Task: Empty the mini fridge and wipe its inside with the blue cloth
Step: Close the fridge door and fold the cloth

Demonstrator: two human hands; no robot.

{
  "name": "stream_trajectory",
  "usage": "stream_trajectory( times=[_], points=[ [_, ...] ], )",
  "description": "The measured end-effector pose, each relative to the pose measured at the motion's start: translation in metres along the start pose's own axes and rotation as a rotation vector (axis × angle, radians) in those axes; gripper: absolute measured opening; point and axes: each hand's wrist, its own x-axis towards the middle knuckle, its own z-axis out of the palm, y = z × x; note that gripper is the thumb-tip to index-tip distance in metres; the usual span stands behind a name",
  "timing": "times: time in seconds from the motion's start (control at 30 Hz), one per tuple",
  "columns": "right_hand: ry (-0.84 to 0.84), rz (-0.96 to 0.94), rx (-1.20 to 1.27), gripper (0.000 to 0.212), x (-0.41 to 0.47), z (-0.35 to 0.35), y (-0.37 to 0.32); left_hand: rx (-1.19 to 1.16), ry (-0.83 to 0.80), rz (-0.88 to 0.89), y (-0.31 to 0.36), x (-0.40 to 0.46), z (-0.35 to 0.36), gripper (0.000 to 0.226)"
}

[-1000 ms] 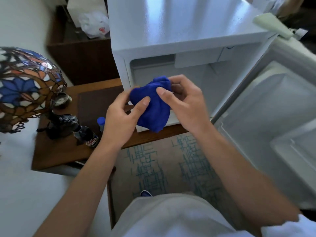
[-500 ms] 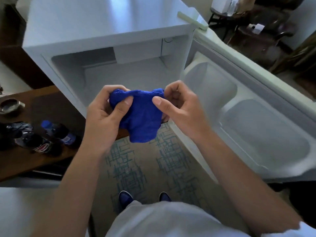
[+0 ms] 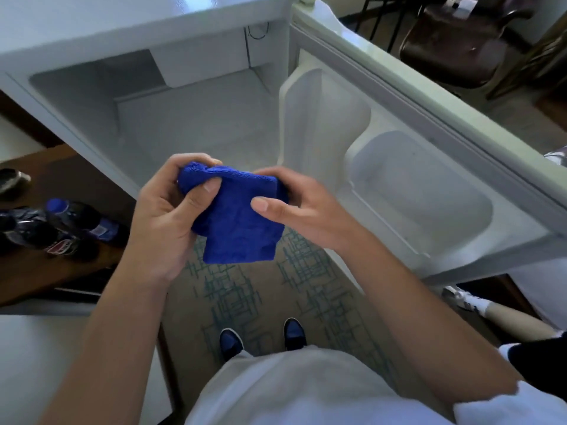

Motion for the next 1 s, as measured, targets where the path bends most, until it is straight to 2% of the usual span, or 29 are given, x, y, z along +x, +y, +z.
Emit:
stream_trajectory(
  times=[0.07, 0.2, 0.4, 0.53, 0.6, 0.67, 0.73, 0.77, 1.0],
  points=[
    [0.018, -0.007, -0.041, 0.034, -0.007, 0.004, 0.0, 0.04, -0.02, -0.003, 0.002, -0.008, -0.003, 0.023],
    [0.04, -0.043, -0.045, 0.035, -0.024, 0.015, -0.006, 0.137, -0.016, -0.018, 0.006, -0.026, -0.012, 0.014],
    [0.139, -0.084, -0.05, 0.019, -0.045, 0.062, -0.016, 0.131, -0.071, -0.089, 0.012, -0.063, -0.054, 0.014],
    [0.164, -0.117, -0.13, 0.025, -0.066, 0.1, -0.028, 0.051, -0.098, -0.178, 0.009, -0.1, -0.084, 0.046],
    [0.166, -0.122, -0.144, 0.022, -0.078, 0.115, -0.034, 0.034, -0.138, -0.226, 0.007, -0.115, -0.091, 0.055],
    [0.157, -0.128, -0.147, 0.023, -0.089, 0.129, -0.039, 0.057, -0.216, -0.24, 0.006, -0.126, -0.09, 0.048],
    [0.154, -0.138, -0.156, 0.024, -0.101, 0.138, -0.041, 0.093, -0.24, -0.228, 0.006, -0.136, -0.085, 0.026],
    [0.161, -0.143, -0.165, 0.024, -0.106, 0.14, -0.043, 0.095, -0.229, -0.219, 0.008, -0.14, -0.082, 0.021],
    [0.269, -0.157, -0.208, 0.029, -0.141, 0.128, -0.042, 0.114, -0.219, -0.154, 0.013, -0.157, -0.066, 0.023]
  ],
)
